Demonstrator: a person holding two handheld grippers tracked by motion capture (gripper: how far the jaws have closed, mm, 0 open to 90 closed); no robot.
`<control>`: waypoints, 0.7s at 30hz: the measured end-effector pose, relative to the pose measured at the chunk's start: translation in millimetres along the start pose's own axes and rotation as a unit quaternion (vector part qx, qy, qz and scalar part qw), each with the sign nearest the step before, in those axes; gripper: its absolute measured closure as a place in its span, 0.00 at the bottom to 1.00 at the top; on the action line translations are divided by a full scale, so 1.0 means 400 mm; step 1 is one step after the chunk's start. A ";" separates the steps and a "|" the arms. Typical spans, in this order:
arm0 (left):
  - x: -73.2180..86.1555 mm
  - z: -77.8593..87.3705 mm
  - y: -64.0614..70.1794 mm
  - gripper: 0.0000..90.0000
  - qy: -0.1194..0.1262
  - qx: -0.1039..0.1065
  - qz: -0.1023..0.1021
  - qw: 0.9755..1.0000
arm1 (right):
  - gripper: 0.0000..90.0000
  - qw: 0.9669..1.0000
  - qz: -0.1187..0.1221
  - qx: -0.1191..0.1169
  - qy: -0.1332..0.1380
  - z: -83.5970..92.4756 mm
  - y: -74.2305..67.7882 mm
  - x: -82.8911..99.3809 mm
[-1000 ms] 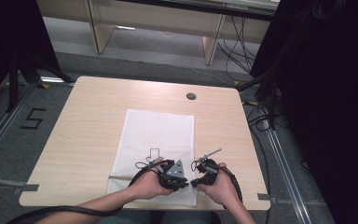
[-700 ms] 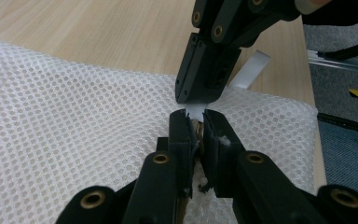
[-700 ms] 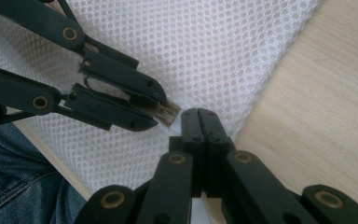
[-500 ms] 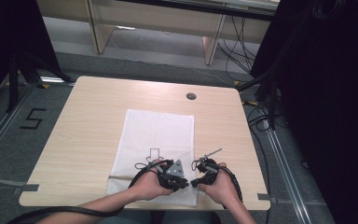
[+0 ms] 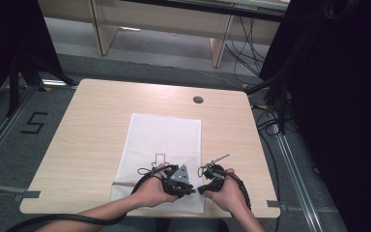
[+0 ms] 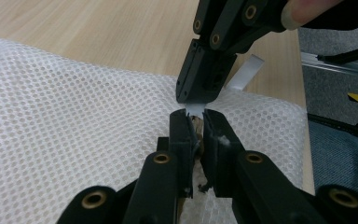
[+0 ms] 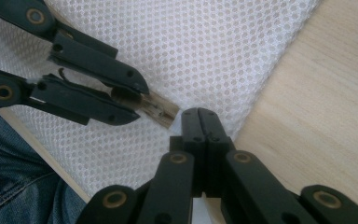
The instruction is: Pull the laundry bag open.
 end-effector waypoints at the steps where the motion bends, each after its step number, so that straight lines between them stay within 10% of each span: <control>1: 0.000 0.000 0.001 0.91 0.005 0.000 0.003 1.000 | 1.00 1.000 0.000 0.000 0.000 0.000 0.000 0.000; 21: 0.012 0.030 -0.007 0.91 0.016 0.007 0.014 1.000 | 1.00 1.000 -0.013 -0.005 0.000 0.002 -0.001 0.001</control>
Point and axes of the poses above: each handheld gripper's, and its own axes: z roughly backward along the jaws, x roughly out of its underside, y roughly to its right, the point moved 4 cm from there along -z, roughly forward along the jaws, and after that the axes turned 15 degrees about -z, right-handed, at the moved point
